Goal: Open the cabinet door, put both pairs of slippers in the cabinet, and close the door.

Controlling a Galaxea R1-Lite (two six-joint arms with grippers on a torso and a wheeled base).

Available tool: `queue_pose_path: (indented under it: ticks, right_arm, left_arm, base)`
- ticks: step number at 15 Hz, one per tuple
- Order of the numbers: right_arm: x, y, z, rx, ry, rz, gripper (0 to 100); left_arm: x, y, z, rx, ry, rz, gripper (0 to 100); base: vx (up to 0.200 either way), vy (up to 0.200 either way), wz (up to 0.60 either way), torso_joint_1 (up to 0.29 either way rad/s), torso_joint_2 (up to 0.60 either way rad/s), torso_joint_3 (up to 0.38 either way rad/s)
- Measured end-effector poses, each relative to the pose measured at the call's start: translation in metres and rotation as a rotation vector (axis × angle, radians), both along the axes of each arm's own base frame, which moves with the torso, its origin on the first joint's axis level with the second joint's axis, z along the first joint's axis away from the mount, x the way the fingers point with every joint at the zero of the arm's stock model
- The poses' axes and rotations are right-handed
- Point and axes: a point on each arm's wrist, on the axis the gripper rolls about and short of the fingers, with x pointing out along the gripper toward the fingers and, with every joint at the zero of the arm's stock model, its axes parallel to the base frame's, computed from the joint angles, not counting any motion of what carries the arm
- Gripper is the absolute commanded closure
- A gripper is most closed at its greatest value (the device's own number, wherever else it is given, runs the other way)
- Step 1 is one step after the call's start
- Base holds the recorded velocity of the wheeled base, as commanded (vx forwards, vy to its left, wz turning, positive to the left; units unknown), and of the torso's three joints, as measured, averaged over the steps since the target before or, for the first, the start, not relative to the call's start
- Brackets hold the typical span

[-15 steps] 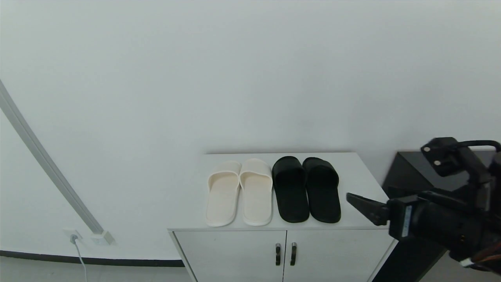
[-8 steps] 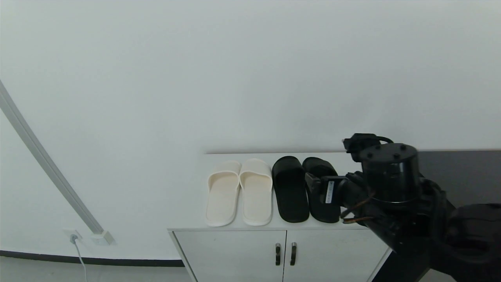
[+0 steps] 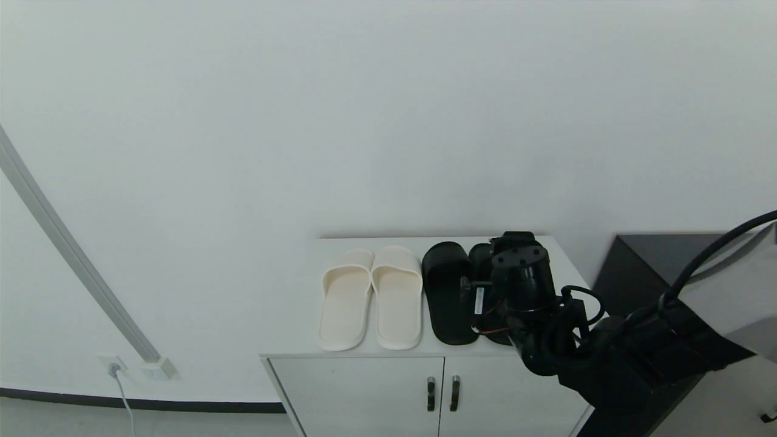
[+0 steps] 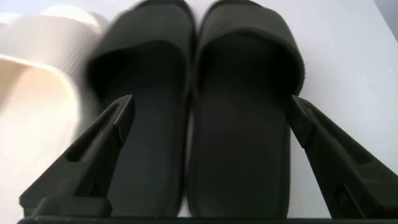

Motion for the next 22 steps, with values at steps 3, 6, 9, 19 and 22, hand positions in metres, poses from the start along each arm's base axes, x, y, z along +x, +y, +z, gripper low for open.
queue_pose_path:
  ticks: [3,6,9,19,22]
  right_arm:
    - [0.018,0.006,-0.011,-0.024,0.004,-0.007,0]
    - [0.039,0.011,-0.018,-0.031,-0.020,-0.021,0]
    - [0.061,0.016,-0.022,-0.031,-0.057,-0.032,0]
    - [0.095,0.023,-0.040,-0.055,-0.075,-0.040,100]
    - [0.096,0.022,-0.042,-0.054,-0.073,-0.032,100]
  left_arm:
    - [0.000,0.000,0.000,0.000,0.000,0.000,100]
    - [0.000,0.000,0.000,0.000,0.000,0.000,100]
    - [0.000,0.000,0.000,0.000,0.000,0.000,100]
    - [0.000,0.000,0.000,0.000,0.000,0.000,100]
    - [0.000,0.000,0.000,0.000,0.000,0.000,100]
  base:
    - [0.000,0.000,0.00,0.000,0.00,0.000]
    - [0.000,0.000,0.00,0.000,0.00,0.000]
    - [0.000,0.000,0.00,0.000,0.00,0.000]
    - [0.000,0.000,0.00,0.000,0.00,0.000]
    - [0.000,0.000,0.00,0.000,0.00,0.000]
